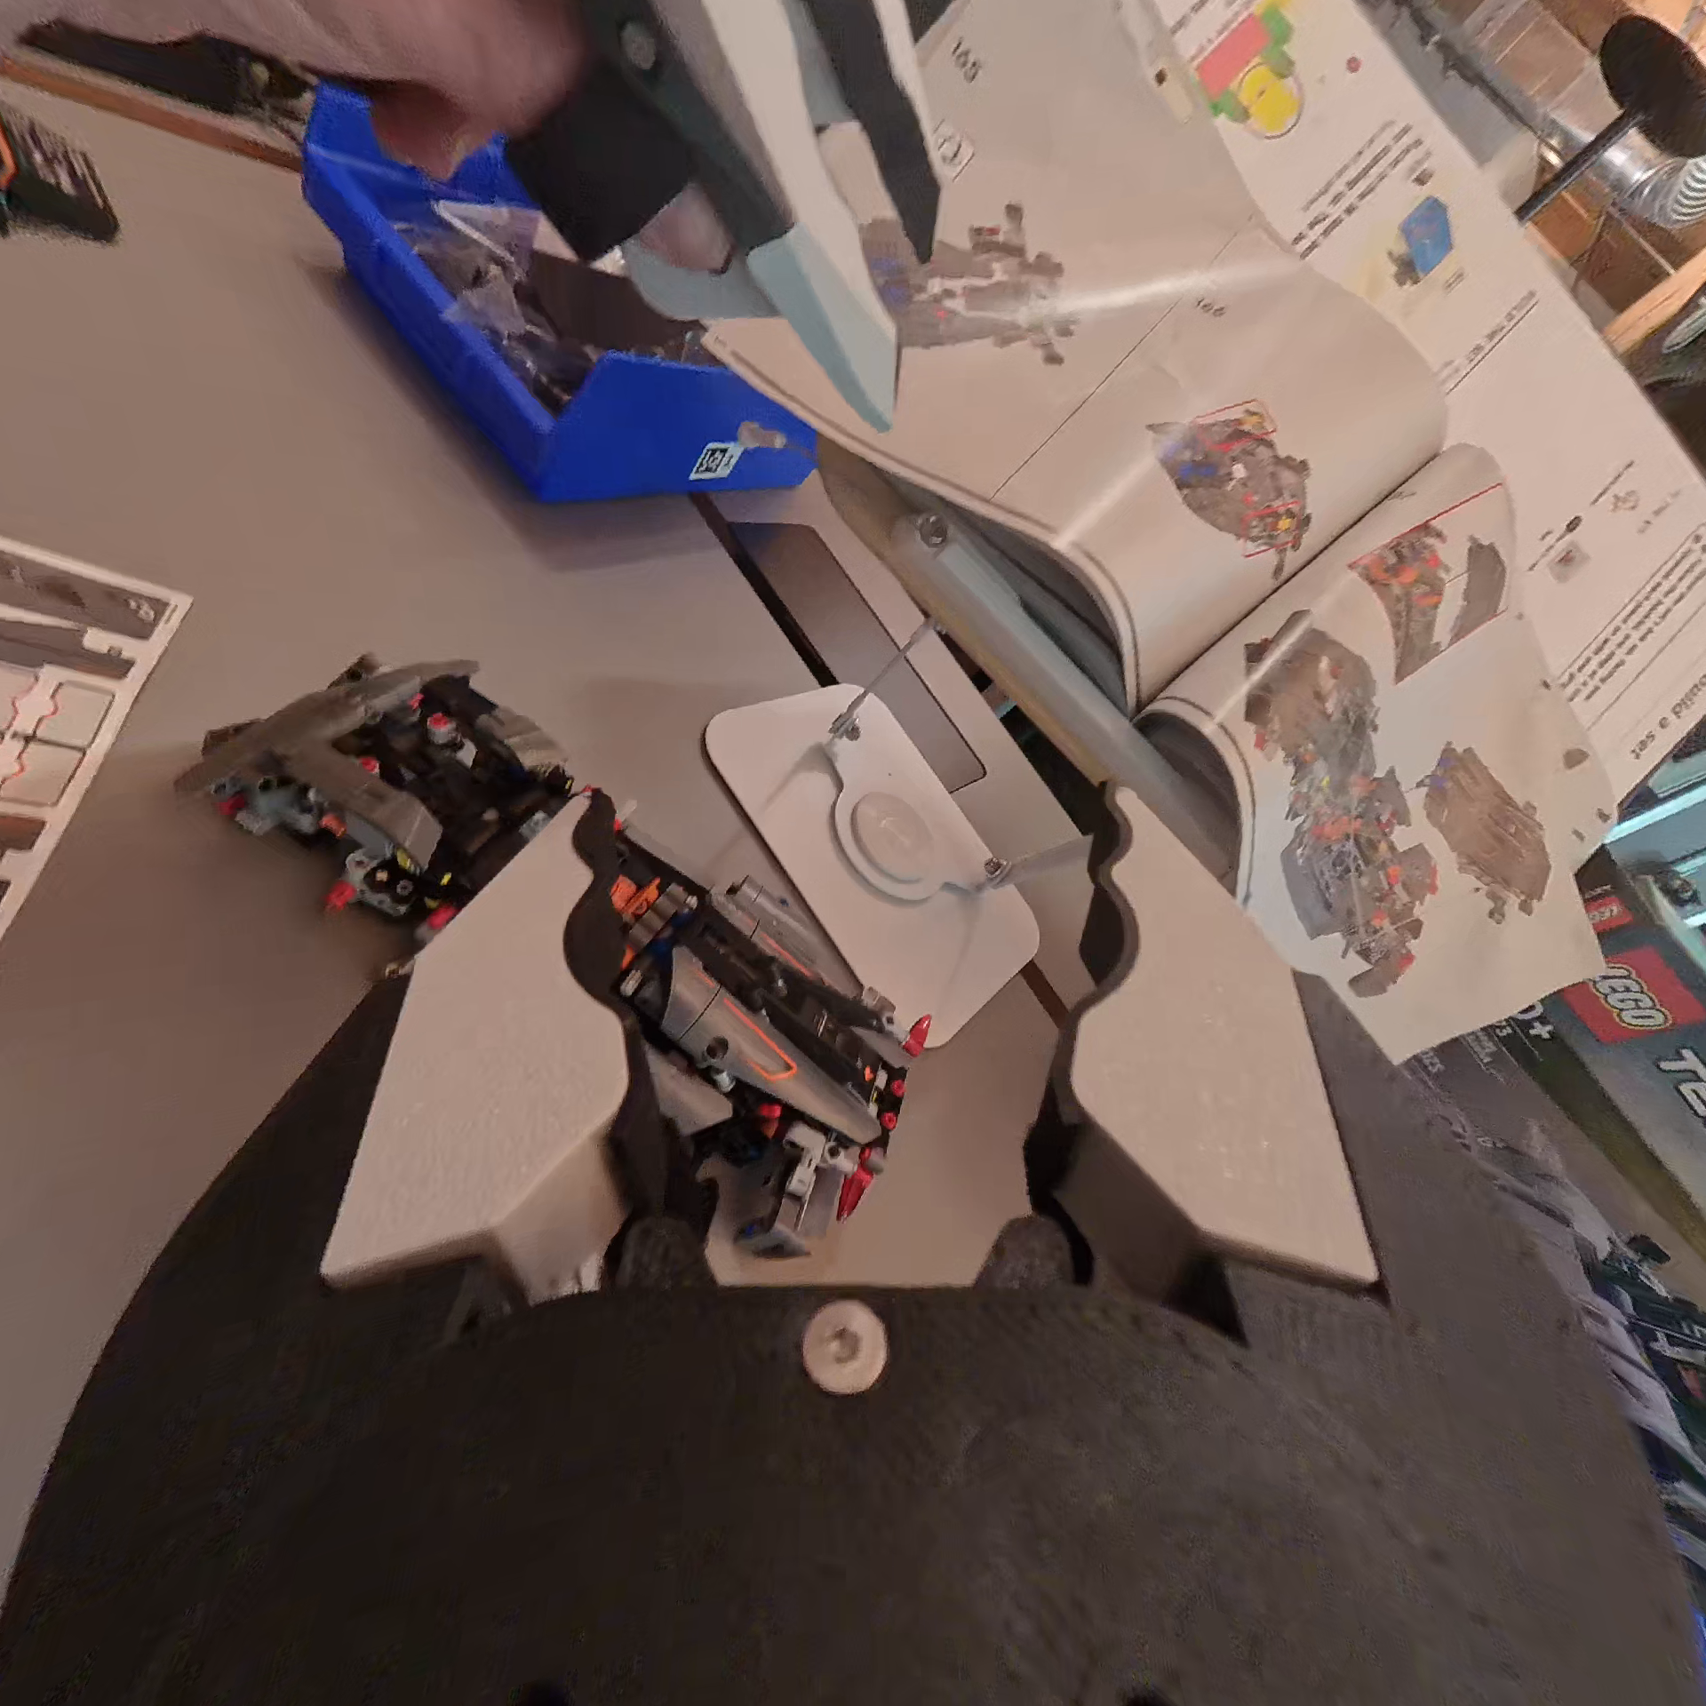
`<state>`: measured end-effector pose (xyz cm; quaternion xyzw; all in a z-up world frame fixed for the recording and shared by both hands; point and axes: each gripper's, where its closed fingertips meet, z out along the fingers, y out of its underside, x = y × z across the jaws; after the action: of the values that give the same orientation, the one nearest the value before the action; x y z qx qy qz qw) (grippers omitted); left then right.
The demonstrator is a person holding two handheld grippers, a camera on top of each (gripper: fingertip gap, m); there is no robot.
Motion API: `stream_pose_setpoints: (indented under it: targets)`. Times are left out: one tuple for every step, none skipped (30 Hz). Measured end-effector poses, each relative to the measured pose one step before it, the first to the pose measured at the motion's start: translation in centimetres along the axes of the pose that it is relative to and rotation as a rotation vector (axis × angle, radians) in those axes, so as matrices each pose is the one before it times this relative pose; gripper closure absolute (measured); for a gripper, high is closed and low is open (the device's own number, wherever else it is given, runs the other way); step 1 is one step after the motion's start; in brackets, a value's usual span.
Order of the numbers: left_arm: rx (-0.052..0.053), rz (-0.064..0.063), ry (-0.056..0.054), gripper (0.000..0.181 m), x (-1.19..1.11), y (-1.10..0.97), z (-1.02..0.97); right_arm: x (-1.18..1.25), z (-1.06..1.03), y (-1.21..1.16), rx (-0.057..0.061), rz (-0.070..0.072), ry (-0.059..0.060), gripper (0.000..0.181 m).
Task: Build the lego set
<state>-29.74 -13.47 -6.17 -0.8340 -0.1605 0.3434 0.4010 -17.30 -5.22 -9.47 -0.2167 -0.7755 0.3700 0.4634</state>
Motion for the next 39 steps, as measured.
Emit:
stream_pose_setpoints:
  targets:
    - [-0.0052, 0.0054, -0.0054, 0.12, -0.111, -0.06, -0.26, 0.331, 0.095, -0.61, 0.0108, 0.0085, 0.006, 0.08]
    - [0.0027, 0.0033, -0.0014, 0.12, -0.077, -0.225, -0.341, 0.212, 0.082, -0.687, 0.0125, 0.0075, 0.0036, 0.08]
    - [0.0081, 0.004, 0.0009, 0.12, -0.038, -0.343, -0.401, 0.079, 0.04, -0.723, 0.0146, 0.006, -0.0011, 0.081]
    - [0.0093, 0.0051, 0.001, 0.121, -0.016, -0.365, -0.419, -0.008, 0.012, -0.703, 0.0147, 0.0063, -0.0041, 0.081]
    - [0.0078, 0.0038, -0.0004, 0.121, -0.053, -0.297, -0.399, -0.006, -0.016, -0.63, 0.011, 0.0062, -0.0019, 0.082]
    - [0.0041, 0.003, -0.0011, 0.121, -0.062, -0.178, -0.36, -0.036, -0.041, -0.543, 0.0101, 0.0037, -0.0016, 0.082]
    - [0.0025, 0.0023, -0.0014, 0.121, -0.041, -0.076, -0.354, -0.1, -0.052, -0.467, 0.0095, 0.0021, -0.0034, 0.083]
    - [0.0039, -0.001, -0.0009, 0.121, -0.038, -0.041, -0.346, -0.14, -0.047, -0.357, 0.0071, 0.0038, -0.0037, 0.083]
    - [0.0065, -0.0042, 0.0025, 0.121, 0.051, -0.028, -0.326, -0.208, -0.056, -0.217, 0.0044, 0.008, -0.0058, 0.084]
    - [0.007, -0.0038, 0.0063, 0.121, 0.127, -0.007, -0.314, -0.275, -0.094, -0.167, 0.0038, 0.0103, -0.0075, 0.085]
    - [0.006, 0.0002, 0.0034, 0.121, 0.12, 0.033, -0.293, -0.316, -0.115, -0.191, 0.0069, 0.0107, -0.0081, 0.086]
    - [0.0014, 0.0013, -0.0014, 0.121, 0.045, 0.131, -0.272, -0.397, -0.103, -0.212, 0.0047, 0.0068, -0.0116, 0.087]
    - [-0.0036, 0.0012, -0.0029, 0.121, 0.016, 0.238, -0.247, -0.361, -0.043, -0.164, -0.0013, -0.0029, -0.0092, 0.087]
    - [-0.0064, 0.0011, -0.0033, 0.121, 0.001, 0.312, -0.222, -0.242, 0.025, -0.157, -0.005, -0.0098, -0.0049, 0.087]
    - [-0.0087, 0.0004, -0.005, 0.121, -0.044, 0.4, -0.24, -0.192, 0.069, -0.185, -0.0048, -0.0075, -0.0078, 0.086]
    - [-0.0109, 0.0008, -0.005, 0.12, -0.078, 0.499, -0.274, -0.155, 0.076, -0.216, -0.0027, 0.001, -0.0154, 0.086]
    - [-0.0134, -0.0001, -0.0071, 0.12, -0.144, 0.593, -0.347, -0.068, 0.05, -0.235, -0.0008, 0.0095, -0.0193, 0.086]
    - [-0.0153, -0.0012, -0.0148, 0.12, -0.319, 0.673, -0.459, 0.123, 0.002, -0.211, -0.0033, 0.0086, -0.0126, 0.086]
    - [-0.0149, -0.0011, -0.0194, 0.12, -0.45, 0.743, -0.603, 0.292, -0.051, -0.159, -0.0066, -0.004, -0.0007, 0.086]
    - [-0.012, -0.0015, -0.0215, 0.12, -0.582, 0.783, -0.779, 0.348, -0.111, -0.126, -0.0054, -0.0136, 0.007, 0.086]
    - [-0.0094, -0.0068, -0.0268, 0.12, -0.809, 0.845, -0.914, 0.282, -0.134, -0.109, -0.0013, -0.0112, 0.0071, 0.087]
    - [-0.0115, -0.012, -0.0302, 0.121, -1.016, 0.972, -0.995, 0.084, -0.092, -0.018, 0.0008, -0.0022, 0.0009, 0.087]
    - [-0.0125, -0.0134, -0.0264, 0.121, -1.092, 1.071, -0.997, -0.135, -0.033, 0.115, 0.0012, 0.0045, -0.0069, 0.087]
    - [-0.0133, -0.0161, -0.0242, 0.121, -1.161, 1.166, -0.949, -0.311, 0.026, 0.255, 0.001, 0.0073, -0.0096, 0.088]
    - [-0.0142, -0.0175, -0.0249, 0.123, -1.235, 1.213, -0.846, -0.44, 0.074, 0.378, 0.0018, 0.0066, -0.0092, 0.088]
    - [-0.0181, -0.0151, -0.0276, 0.123, -1.318, 1.285, -0.672, -0.598, 0.13, 0.489, 0.0018, 0.0048, -0.0105, 0.088]
    - [-0.0243, -0.013, -0.0245, 0.124, -1.277, 1.395, -0.461, -0.717, 0.227, 0.636, -0.0051, 0.0062, -0.0129, 0.089]
    - [-0.0258, -0.0134, -0.0147, 0.124, -1.091, 1.374, -0.221, -0.819, 0.302, 0.736, -0.01, 0.0076, -0.0162, 0.089]
    - [-0.0211, -0.0137, -0.0048, 0.125, -0.859, 1.232, 0.007, -0.864, 0.315, 0.703, -0.0083, 0.0057, -0.0177, 0.088]
    - [-0.0171, -0.0138, 0.0003, 0.125, -0.721, 1.114, 0.257, -0.83, 0.287, 0.617, -0.0036, 0.002, -0.0156, 0.088]
    - [-0.0198, -0.0144, 0.006, 0.125, -0.558, 1.031, 0.523, -0.744, 0.247, 0.607, -0.0043, 0.0016, -0.013, 0.089]
    - [-0.0181, -0.012, 0.0106, 0.125, -0.417, 0.866, 0.729, -0.663, 0.231, 0.58, -0.0042, 0.0054, -0.0123, 0.089]
    - [-0.0137, -0.0095, 0.0115, 0.126, -0.346, 0.685, 0.931, -0.593, 0.189, 0.444, 0.0032, 0.0096, -0.0117, 0.09]
    - [-0.0151, -0.0052, 0.0101, 0.126, -0.336, 0.603, 1.096, -0.547, 0.162, 0.3, 0.01, 0.0122, -0.0127, 0.09]
    - [-0.0175, 0.0001, 0.0074, 0.127, -0.367, 0.539, 1.236, -0.494, 0.194, 0.258, 0.0083, 0.014, -0.0134, 0.09]
    - [-0.017, 0.0014, 0.0125, 0.128, -0.319, 0.491, 1.416, -0.408, 0.226, 0.254, 0.004, 0.0133, -0.0107, 0.091]
    - [-0.0266, -0.0011, 0.0165, 0.13, -0.311, 0.614, 1.572, -0.369, 0.25, 0.244, 0.0019, 0.0107, -0.0089, 0.09]
    - [-0.0361, 0.0, 0.01, 0.132, -0.449, 0.722, 1.682, -0.377, 0.251, 0.197, 0.0015, 0.008, -0.0099, 0.091]
    - [-0.0403, 0.0091, 0.0008, 0.134, -0.6, 0.738, 1.71, -0.384, 0.228, 0.1, 0.0049, 0.0044, -0.0097, 0.091]
